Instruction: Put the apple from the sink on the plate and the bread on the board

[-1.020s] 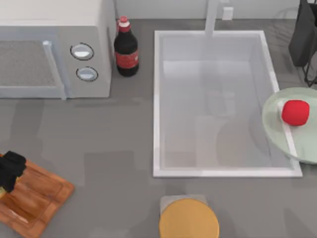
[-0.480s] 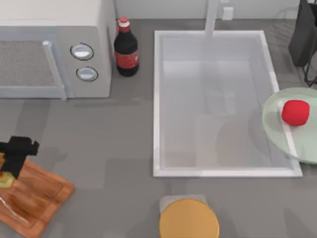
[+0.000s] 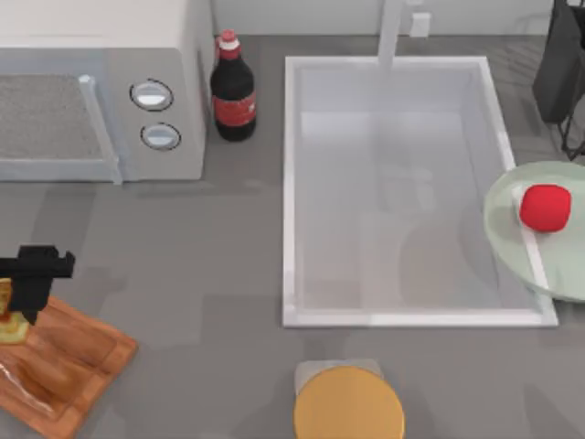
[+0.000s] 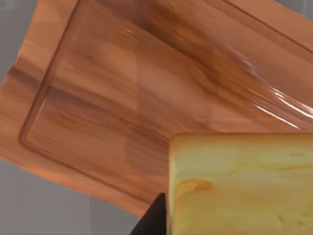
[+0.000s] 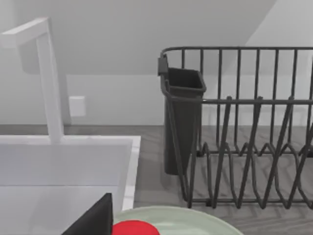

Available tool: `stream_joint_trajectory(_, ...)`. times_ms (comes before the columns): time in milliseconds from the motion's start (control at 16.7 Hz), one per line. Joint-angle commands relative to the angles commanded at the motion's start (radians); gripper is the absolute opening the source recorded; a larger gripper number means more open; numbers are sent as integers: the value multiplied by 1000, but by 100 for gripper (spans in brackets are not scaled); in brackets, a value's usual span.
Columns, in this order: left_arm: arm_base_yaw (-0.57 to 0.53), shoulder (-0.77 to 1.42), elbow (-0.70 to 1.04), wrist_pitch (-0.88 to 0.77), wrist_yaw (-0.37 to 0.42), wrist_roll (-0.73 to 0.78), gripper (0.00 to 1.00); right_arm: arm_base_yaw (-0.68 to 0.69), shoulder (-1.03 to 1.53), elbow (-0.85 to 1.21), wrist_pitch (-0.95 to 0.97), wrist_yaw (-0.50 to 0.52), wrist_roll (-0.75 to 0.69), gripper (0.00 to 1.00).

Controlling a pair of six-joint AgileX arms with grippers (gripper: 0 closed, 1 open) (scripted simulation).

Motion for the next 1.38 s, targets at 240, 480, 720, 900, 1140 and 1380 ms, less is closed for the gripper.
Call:
stream_joint_trajectory(240, 4, 4, 2, 1, 0, 3, 0, 0, 0, 0, 0, 0, 0, 100)
stream_joint_trajectory(480, 2, 22, -30, 60, 0, 3, 0, 0, 0, 0, 0, 0, 0, 100)
stream_joint_trajectory(720, 1, 51, -82, 149, 0, 3, 0, 0, 0, 0, 0, 0, 0, 100)
stream_joint_trajectory(900, 1, 72, -114, 191, 0, 3, 0, 0, 0, 0, 0, 0, 0, 100)
stream_joint_trajectory(1140, 1, 76, -118, 193, 0, 3, 0, 0, 0, 0, 0, 0, 0, 100)
stream_joint_trajectory(1380, 1, 76, -118, 193, 0, 3, 30, 0, 0, 0, 0, 0, 0, 100)
